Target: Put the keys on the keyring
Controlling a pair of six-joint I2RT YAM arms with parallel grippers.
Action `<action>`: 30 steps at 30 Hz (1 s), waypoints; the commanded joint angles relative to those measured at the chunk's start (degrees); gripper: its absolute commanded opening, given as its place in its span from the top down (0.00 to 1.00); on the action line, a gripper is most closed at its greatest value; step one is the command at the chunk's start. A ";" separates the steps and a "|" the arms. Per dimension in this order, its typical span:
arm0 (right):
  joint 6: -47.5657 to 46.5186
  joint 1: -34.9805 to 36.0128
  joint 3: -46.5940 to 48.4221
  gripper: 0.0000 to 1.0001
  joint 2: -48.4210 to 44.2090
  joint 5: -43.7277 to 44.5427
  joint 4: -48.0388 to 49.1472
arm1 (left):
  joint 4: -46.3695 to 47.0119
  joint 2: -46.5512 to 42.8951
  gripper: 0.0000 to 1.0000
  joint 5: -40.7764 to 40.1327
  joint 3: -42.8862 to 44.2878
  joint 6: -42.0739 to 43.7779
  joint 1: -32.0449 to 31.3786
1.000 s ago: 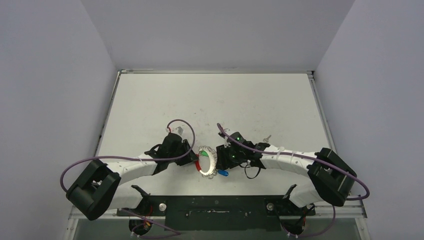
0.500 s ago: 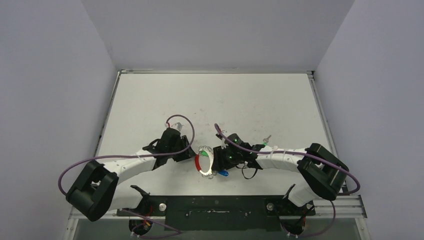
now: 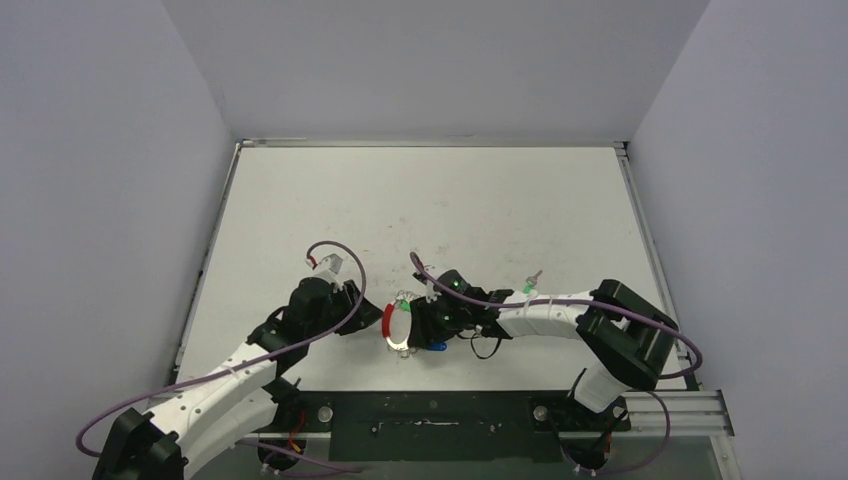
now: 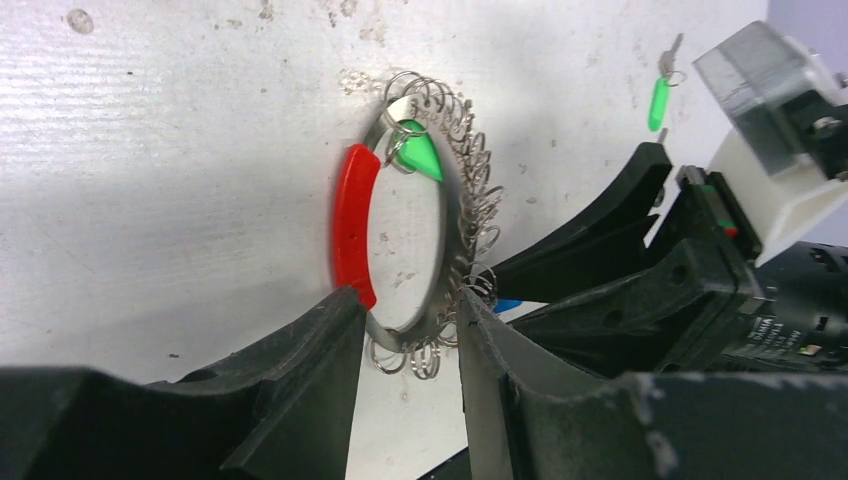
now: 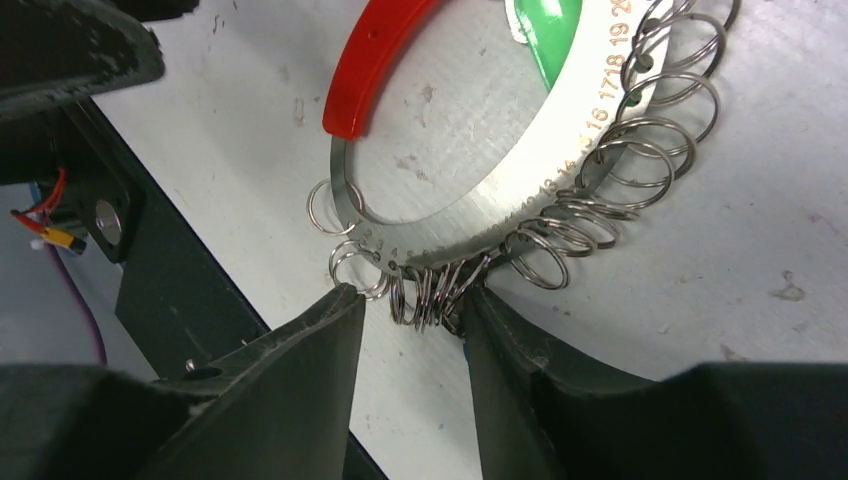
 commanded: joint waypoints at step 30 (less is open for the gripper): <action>-3.95 1.86 3.04 0.62 -10.91 6.46 -4.96 | -3.27 -3.45 0.66 7.53 1.13 0.06 0.91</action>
